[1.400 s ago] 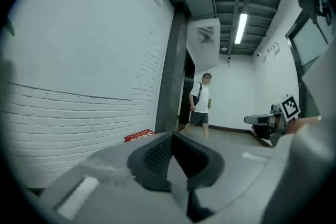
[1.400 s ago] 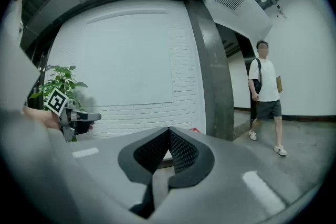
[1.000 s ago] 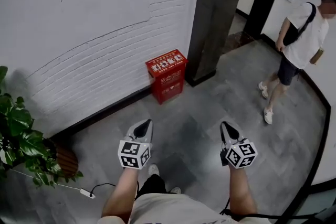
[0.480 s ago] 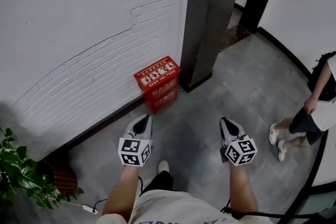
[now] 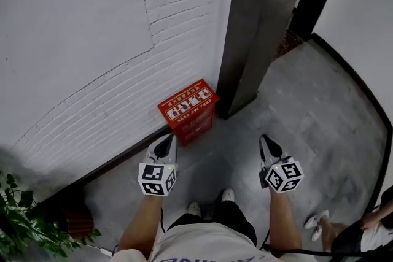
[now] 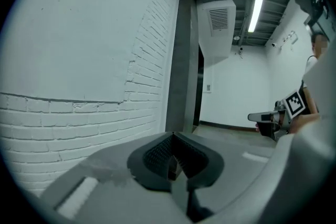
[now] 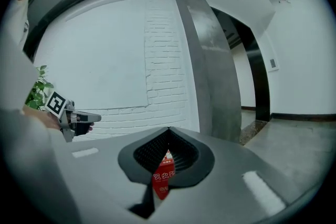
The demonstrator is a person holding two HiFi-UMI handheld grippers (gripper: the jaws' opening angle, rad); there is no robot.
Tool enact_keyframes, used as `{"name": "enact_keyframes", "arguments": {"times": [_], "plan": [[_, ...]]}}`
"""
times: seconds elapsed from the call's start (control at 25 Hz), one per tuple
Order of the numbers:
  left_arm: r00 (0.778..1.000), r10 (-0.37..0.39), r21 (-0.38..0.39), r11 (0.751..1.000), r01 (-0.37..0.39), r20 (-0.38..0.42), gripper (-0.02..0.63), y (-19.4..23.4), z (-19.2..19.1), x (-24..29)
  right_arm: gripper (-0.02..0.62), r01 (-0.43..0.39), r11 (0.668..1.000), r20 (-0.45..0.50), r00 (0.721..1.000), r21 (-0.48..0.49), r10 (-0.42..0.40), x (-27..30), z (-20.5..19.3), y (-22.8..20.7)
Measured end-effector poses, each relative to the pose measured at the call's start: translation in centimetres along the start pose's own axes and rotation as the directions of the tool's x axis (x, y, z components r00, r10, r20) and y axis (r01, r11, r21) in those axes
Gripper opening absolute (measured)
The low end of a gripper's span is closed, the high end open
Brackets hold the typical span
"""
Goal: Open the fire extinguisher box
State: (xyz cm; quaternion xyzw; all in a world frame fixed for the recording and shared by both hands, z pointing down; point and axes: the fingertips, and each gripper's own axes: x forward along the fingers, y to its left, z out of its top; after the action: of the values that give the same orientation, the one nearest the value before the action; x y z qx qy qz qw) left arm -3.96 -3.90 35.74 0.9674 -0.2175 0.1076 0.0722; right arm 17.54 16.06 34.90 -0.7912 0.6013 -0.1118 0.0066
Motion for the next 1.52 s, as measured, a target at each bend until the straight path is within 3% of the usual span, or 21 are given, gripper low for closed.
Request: {"name": "enact_keyframes", "arguments": {"times": [0.2, 0.36, 0.6, 0.76, 1.12, 1.24, 1.52], "plan": [[0.996, 0.09, -0.036, 0.995, -0.09, -0.004, 0.003, 2.3, 0.7, 3.9, 0.003, -0.108, 0.994, -0.024, 0.994, 0.003, 0.108, 7.9, 1.0, -2.4], [0.978, 0.206, -0.058, 0.977, -0.205, 0.007, 0.003, 4.5, 1.5, 7.6, 0.003, -0.242, 0.97, -0.043, 0.969, -0.007, 0.242, 15.9, 2.3, -4.2], [0.924, 0.382, -0.096, 0.921, -0.378, 0.026, 0.003, 7.0, 3.8, 11.7, 0.003, -0.442, 0.896, -0.111, 0.893, -0.031, 0.437, 26.3, 3.8, -6.0], [0.878, 0.478, -0.123, 0.872, -0.473, 0.009, 0.003, 8.8, 3.8, 12.4, 0.003, -0.526, 0.849, -0.15, 0.844, -0.045, 0.515, 30.7, 4.6, -6.1], [0.833, 0.551, -0.162, 0.818, -0.552, -0.058, 0.003, 12.7, -1.6, 13.4, 0.003, -0.604, 0.795, -0.232, 0.784, -0.066, 0.576, 36.4, 0.8, -4.8], [0.824, 0.56, -0.16, 0.809, -0.566, -0.081, 0.003, 14.2, -3.9, 14.7, 0.003, -0.607, 0.792, -0.264, 0.776, -0.068, 0.573, 38.1, -1.7, -5.1], [0.817, 0.554, -0.178, 0.798, -0.576, -0.157, 0.003, 15.5, -13.8, 18.7, 0.003, -0.605, 0.795, -0.324, 0.763, -0.052, 0.559, 41.1, -8.7, -7.3]]}}
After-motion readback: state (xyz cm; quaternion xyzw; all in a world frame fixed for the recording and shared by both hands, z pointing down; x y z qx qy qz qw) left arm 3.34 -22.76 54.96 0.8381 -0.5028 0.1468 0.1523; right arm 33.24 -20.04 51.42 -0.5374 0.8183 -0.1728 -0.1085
